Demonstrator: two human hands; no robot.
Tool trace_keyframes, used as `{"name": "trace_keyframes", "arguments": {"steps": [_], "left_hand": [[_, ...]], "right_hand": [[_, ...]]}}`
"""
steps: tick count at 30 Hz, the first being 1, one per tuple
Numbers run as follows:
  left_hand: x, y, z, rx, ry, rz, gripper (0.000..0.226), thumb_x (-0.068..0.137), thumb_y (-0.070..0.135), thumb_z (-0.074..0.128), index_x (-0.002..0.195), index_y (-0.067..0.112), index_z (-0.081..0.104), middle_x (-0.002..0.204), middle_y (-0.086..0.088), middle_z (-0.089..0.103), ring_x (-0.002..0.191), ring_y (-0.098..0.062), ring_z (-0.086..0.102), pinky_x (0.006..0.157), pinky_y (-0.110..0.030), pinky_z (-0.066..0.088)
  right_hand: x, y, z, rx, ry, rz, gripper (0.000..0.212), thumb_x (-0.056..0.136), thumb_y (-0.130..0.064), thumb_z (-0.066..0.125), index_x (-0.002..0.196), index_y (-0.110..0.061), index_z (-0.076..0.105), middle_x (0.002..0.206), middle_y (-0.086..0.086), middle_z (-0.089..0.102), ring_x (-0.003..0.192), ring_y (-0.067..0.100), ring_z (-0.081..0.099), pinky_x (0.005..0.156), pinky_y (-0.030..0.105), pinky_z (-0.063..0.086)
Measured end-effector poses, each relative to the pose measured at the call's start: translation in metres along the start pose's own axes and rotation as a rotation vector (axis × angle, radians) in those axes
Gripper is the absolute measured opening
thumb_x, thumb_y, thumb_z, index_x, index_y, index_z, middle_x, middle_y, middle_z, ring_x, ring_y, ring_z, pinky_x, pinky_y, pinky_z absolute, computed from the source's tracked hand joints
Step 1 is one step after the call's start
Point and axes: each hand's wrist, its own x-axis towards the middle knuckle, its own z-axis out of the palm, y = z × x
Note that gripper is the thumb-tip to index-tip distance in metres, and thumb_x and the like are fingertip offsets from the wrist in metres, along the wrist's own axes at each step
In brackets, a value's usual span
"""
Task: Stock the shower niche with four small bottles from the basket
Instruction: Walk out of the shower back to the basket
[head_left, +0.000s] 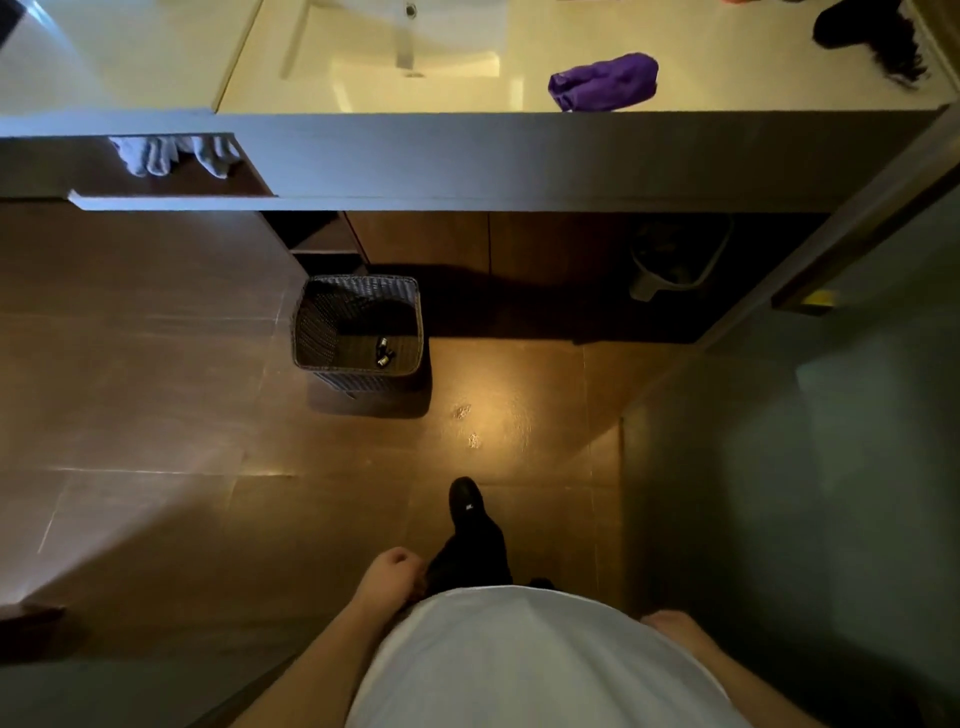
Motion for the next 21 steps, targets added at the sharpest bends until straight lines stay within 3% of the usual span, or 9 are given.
{"name": "trace_keyframes", "arguments": {"steps": [2,5,8,10,13,16,21], "left_hand": [[0.02,0.007,-0.021,0.027,0.044,-0.029,0.021,0.09,0.012,0.056,0.091,-0.005,0.069,0.086,-0.026,0.07,0.07,-0.026,0.06,0.067,-0.036,0.048],[0.041,0.027,-0.052,0.059,0.062,-0.036,0.024,0.092,0.012,0.054,0.094,-0.008,0.068,0.081,-0.024,0.067,0.069,-0.025,0.057,0.064,-0.032,0.043],[0.063,0.048,-0.079,0.103,0.022,-0.034,0.024,0.095,0.014,0.053,0.095,-0.005,0.066,0.072,-0.016,0.064,0.061,-0.024,0.056,0.056,-0.031,0.043],[0.072,0.061,-0.096,0.094,0.016,-0.058,0.022,0.098,0.016,0.05,0.097,-0.001,0.064,0.073,-0.017,0.063,0.056,-0.025,0.056,0.051,-0.03,0.044],[0.074,0.08,-0.11,0.027,0.043,-0.079,0.019,0.1,0.013,0.046,0.091,0.001,0.058,0.073,-0.018,0.056,0.056,-0.025,0.053,0.051,-0.027,0.041],[0.078,0.093,-0.111,-0.063,0.047,-0.094,0.017,0.1,0.011,0.047,0.087,0.003,0.055,0.067,-0.016,0.052,0.053,-0.022,0.049,0.051,-0.027,0.038],[0.084,0.101,-0.09,-0.049,0.095,-0.153,0.02,0.096,0.012,0.051,0.08,0.006,0.062,0.074,-0.009,0.059,0.061,-0.018,0.051,0.056,-0.026,0.04]], "right_hand": [[0.0,-0.02,-0.011,-0.097,0.021,0.002,0.015,0.098,-0.025,0.054,0.103,-0.017,0.067,0.11,0.006,0.064,0.101,0.021,0.063,0.08,0.029,0.053],[0.003,-0.064,-0.033,-0.185,0.035,-0.075,0.026,0.101,-0.026,0.047,0.111,-0.016,0.069,0.121,0.005,0.064,0.11,0.018,0.062,0.097,0.028,0.049],[0.006,-0.128,-0.051,-0.122,0.078,-0.116,0.028,0.101,-0.019,0.045,0.079,-0.023,0.063,0.094,0.0,0.064,0.087,0.011,0.062,0.086,0.029,0.048],[0.009,-0.168,-0.059,-0.016,0.124,-0.153,0.03,0.098,-0.017,0.049,0.069,-0.019,0.057,0.077,0.002,0.058,0.068,0.014,0.054,0.077,0.036,0.047],[0.007,-0.226,-0.065,0.066,0.153,-0.203,0.025,0.098,-0.018,0.049,0.081,-0.006,0.064,0.082,0.013,0.065,0.075,0.027,0.06,0.067,0.036,0.045],[0.009,-0.273,-0.062,0.058,0.05,-0.275,0.02,0.099,-0.018,0.05,0.095,-0.007,0.066,0.092,0.015,0.07,0.082,0.026,0.065,0.074,0.035,0.05],[0.032,-0.325,-0.075,-0.148,-0.063,-0.35,0.018,0.097,-0.019,0.055,0.096,-0.008,0.069,0.093,0.012,0.071,0.083,0.023,0.065,0.074,0.034,0.051]]}}
